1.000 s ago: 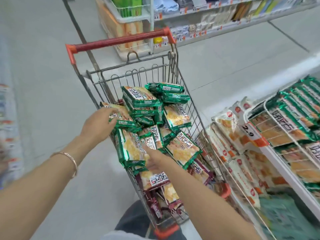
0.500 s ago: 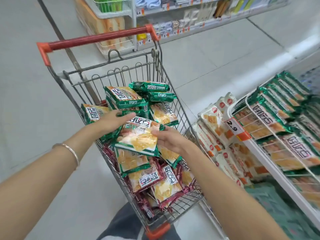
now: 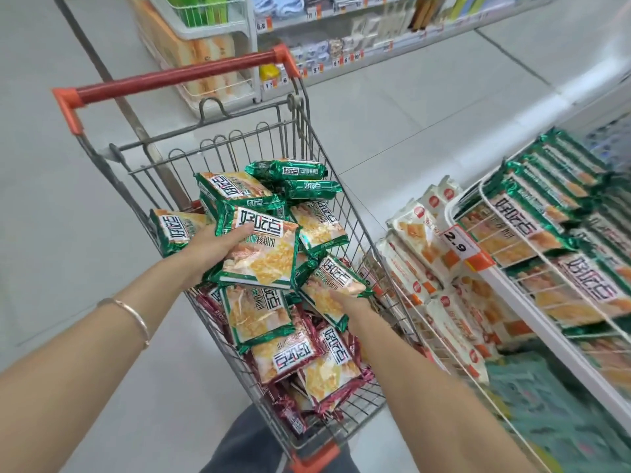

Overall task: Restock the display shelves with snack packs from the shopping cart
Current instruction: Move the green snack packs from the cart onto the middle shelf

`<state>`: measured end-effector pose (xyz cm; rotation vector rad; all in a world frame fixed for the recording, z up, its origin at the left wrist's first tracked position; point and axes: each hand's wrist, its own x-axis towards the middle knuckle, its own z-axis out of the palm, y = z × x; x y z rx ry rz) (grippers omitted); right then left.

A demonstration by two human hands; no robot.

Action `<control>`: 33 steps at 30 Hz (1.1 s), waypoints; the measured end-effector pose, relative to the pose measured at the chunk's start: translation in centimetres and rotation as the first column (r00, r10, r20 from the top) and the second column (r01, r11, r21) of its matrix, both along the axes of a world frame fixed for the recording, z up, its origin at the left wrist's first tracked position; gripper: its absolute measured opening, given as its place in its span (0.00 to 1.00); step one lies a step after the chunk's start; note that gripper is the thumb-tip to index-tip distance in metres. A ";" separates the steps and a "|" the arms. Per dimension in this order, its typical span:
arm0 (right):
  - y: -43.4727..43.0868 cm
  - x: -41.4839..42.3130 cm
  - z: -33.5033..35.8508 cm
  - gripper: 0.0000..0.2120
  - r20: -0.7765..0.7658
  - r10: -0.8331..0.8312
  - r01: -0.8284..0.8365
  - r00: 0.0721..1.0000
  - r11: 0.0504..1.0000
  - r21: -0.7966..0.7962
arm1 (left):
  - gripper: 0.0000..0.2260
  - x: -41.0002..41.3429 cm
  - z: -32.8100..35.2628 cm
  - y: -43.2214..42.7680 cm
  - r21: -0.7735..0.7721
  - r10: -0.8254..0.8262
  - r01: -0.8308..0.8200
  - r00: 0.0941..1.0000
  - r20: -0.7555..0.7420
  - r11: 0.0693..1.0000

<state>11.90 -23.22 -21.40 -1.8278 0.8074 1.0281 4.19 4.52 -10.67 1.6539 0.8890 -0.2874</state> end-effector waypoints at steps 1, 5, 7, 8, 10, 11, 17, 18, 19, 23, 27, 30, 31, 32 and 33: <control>0.1 0.2 -0.1 0.44 0.020 -0.008 0.008 1.000 1.000 0.003 | 0.61 -0.2 0.1 0.2 0.004 0.021 -0.021 1.000 0.009 1.000; -0.9 0.6 0.5 0.36 0.159 0.045 -0.050 0.986 0.998 0.027 | 0.55 -0.4 0.4 0.3 0.052 0.106 -0.109 0.993 0.057 0.993; -2.2 1.2 1.9 0.30 0.259 0.022 -0.050 0.966 0.994 0.102 | 0.54 -0.2 1.1 -0.3 0.107 0.118 -0.125 0.991 0.068 0.986; -3.0 1.7 3.0 0.33 0.280 0.008 -0.048 0.960 0.989 0.138 | 0.53 0.0 1.5 -0.7 0.125 0.123 -0.131 0.990 0.075 0.983; -4.8 2.6 5.9 0.33 0.254 -0.087 0.005 0.963 0.952 0.307 | 0.48 0.7 2.4 -1.9 0.170 0.130 -0.143 0.988 0.084 0.975; -5.6 2.8 7.7 0.27 0.218 -0.133 0.033 0.967 0.911 0.411 | 0.45 1.2 2.9 -2.7 0.193 0.127 -0.143 0.988 0.092 0.971; -7.8 2.6 16.0 0.18 0.187 -0.162 -0.022 0.969 0.698 0.716 | 0.52 5.4 7.5 -11.9 0.022 -0.134 0.132 0.982 0.134 0.991; -8.1 2.6 16.9 0.19 0.212 -0.157 -0.039 0.965 0.709 0.704 | 0.55 6.1 8.6 -13.8 -0.046 -0.175 0.183 0.974 0.145 0.982; -8.7 2.7 17.8 0.22 0.239 -0.162 -0.048 0.957 0.725 0.687 | 0.58 7.0 9.5 -15.6 -0.123 -0.193 0.214 0.968 0.161 0.969; -15.1 3.0 20.5 0.31 0.356 -0.213 -0.072 0.910 0.765 0.640 | 0.56 9.4 14.0 -23.1 -0.283 -0.307 0.370 0.920 0.244 0.885; -24.8 2.7 22.7 0.22 0.441 -0.303 -0.026 0.845 0.800 0.600 | 0.56 11.0 16.4 -31.6 -0.233 -0.531 0.607 0.786 0.318 0.760; -32.6 2.1 24.4 0.16 0.480 -0.325 0.005 0.815 0.832 0.555 | 0.58 11.6 17.7 -39.4 -0.190 -0.602 0.693 0.707 0.372 0.696; -35.3 1.9 24.8 0.16 0.494 -0.328 0.013 0.805 0.843 0.538 | 0.58 11.7 18.1 -42.0 -0.178 -0.609 0.699 0.699 0.375 0.693; -37.8 1.6 25.3 0.16 0.509 -0.337 0.028 0.792 0.853 0.522 | 0.57 12.2 18.2 -44.5 -0.172 -0.616 0.706 0.692 0.376 0.687; -40.3 1.3 25.8 0.17 0.521 -0.354 0.049 0.777 0.858 0.511 | 0.58 12.6 18.3 -47.0 -0.165 -0.636 0.721 0.678 0.370 0.673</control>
